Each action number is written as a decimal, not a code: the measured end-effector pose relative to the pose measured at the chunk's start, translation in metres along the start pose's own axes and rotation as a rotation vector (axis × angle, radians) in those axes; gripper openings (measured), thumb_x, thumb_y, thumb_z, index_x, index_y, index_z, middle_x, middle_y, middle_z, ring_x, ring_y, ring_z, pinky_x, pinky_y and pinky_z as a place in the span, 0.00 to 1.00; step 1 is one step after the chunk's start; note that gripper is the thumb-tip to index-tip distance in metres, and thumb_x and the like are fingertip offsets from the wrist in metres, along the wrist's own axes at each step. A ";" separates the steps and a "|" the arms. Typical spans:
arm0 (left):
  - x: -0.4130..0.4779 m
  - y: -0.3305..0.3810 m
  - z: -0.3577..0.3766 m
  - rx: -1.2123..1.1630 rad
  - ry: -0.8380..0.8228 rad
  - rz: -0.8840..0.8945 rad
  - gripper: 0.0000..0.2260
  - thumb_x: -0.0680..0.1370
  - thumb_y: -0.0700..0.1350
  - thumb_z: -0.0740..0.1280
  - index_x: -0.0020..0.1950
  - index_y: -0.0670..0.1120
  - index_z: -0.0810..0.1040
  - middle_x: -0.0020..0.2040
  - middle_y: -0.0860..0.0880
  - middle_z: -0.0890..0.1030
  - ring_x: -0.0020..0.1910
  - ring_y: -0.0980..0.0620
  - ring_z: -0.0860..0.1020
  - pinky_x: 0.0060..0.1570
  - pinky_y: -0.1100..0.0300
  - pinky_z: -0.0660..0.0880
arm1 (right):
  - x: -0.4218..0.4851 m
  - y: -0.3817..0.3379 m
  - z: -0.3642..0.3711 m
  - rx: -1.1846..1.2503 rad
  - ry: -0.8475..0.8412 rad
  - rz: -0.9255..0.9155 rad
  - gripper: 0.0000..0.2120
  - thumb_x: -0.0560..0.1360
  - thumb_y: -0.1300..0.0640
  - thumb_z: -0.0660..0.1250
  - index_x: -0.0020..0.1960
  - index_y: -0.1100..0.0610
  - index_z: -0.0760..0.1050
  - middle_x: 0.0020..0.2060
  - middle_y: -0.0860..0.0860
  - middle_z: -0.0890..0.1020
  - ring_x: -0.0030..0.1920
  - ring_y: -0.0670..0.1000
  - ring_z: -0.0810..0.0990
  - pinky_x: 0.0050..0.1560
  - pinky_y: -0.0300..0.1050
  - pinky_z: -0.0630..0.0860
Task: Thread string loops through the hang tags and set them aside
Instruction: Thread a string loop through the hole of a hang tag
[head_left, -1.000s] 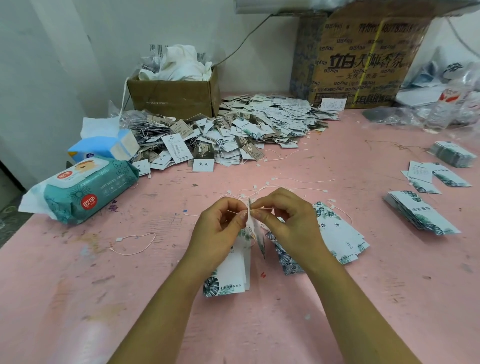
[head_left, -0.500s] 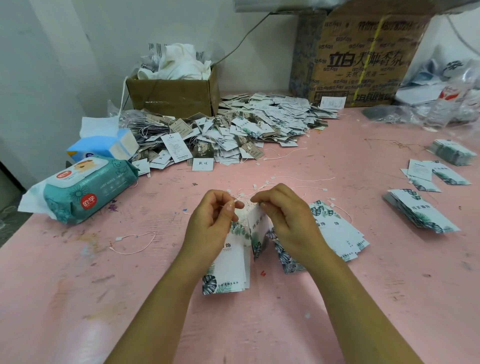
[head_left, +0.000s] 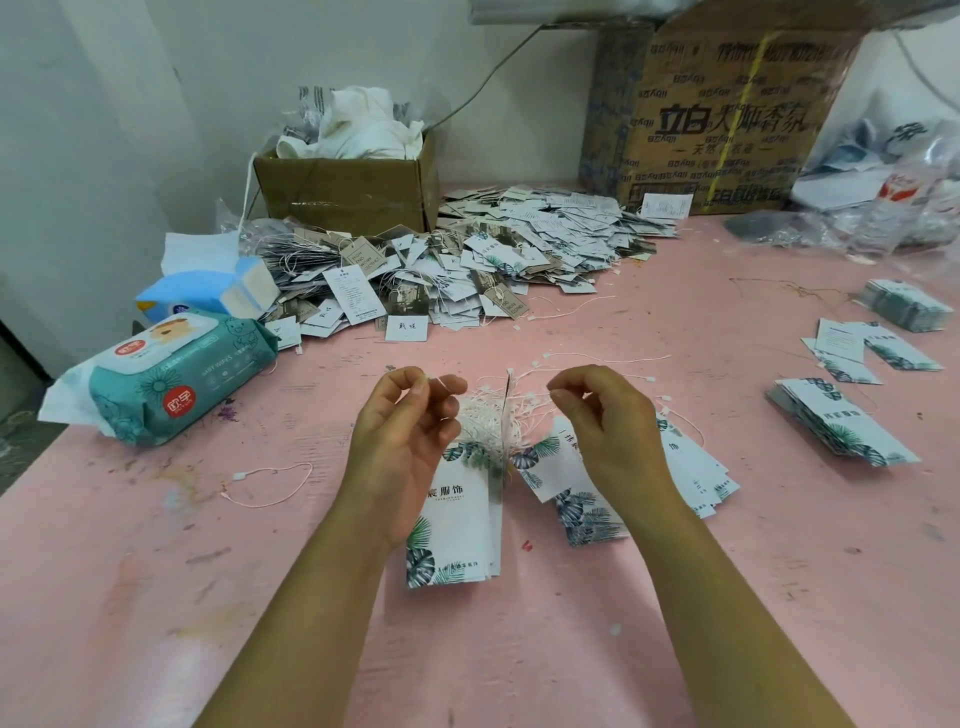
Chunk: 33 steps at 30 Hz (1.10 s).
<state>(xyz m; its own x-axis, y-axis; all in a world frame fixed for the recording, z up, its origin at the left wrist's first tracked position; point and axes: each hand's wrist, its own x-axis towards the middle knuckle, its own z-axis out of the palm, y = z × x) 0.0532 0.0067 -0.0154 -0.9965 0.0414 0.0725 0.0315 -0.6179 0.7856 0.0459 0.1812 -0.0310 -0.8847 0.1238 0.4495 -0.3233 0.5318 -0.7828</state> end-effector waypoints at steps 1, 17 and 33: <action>0.001 0.000 0.000 0.004 0.012 0.004 0.08 0.80 0.36 0.55 0.43 0.45 0.69 0.35 0.49 0.80 0.32 0.56 0.73 0.30 0.67 0.71 | 0.001 0.001 -0.001 -0.004 0.005 0.022 0.04 0.75 0.65 0.66 0.46 0.60 0.78 0.39 0.48 0.77 0.36 0.38 0.73 0.38 0.26 0.66; 0.001 -0.003 -0.005 0.314 0.076 0.219 0.09 0.66 0.42 0.69 0.45 0.46 0.80 0.36 0.50 0.84 0.34 0.57 0.78 0.36 0.68 0.75 | 0.002 -0.008 -0.007 0.432 0.107 0.125 0.17 0.74 0.73 0.61 0.45 0.52 0.78 0.33 0.51 0.78 0.30 0.45 0.77 0.36 0.38 0.77; -0.010 -0.012 0.002 1.008 -0.050 0.450 0.12 0.76 0.39 0.67 0.42 0.57 0.73 0.44 0.57 0.69 0.45 0.69 0.68 0.47 0.78 0.62 | -0.010 -0.022 0.010 0.305 -0.028 -0.172 0.08 0.71 0.59 0.67 0.41 0.45 0.76 0.35 0.42 0.78 0.33 0.46 0.75 0.37 0.48 0.75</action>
<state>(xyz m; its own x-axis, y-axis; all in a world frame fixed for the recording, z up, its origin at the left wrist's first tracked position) 0.0633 0.0151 -0.0245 -0.8746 0.0193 0.4844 0.4617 0.3382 0.8201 0.0586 0.1600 -0.0222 -0.8159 0.0282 0.5775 -0.5504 0.2680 -0.7908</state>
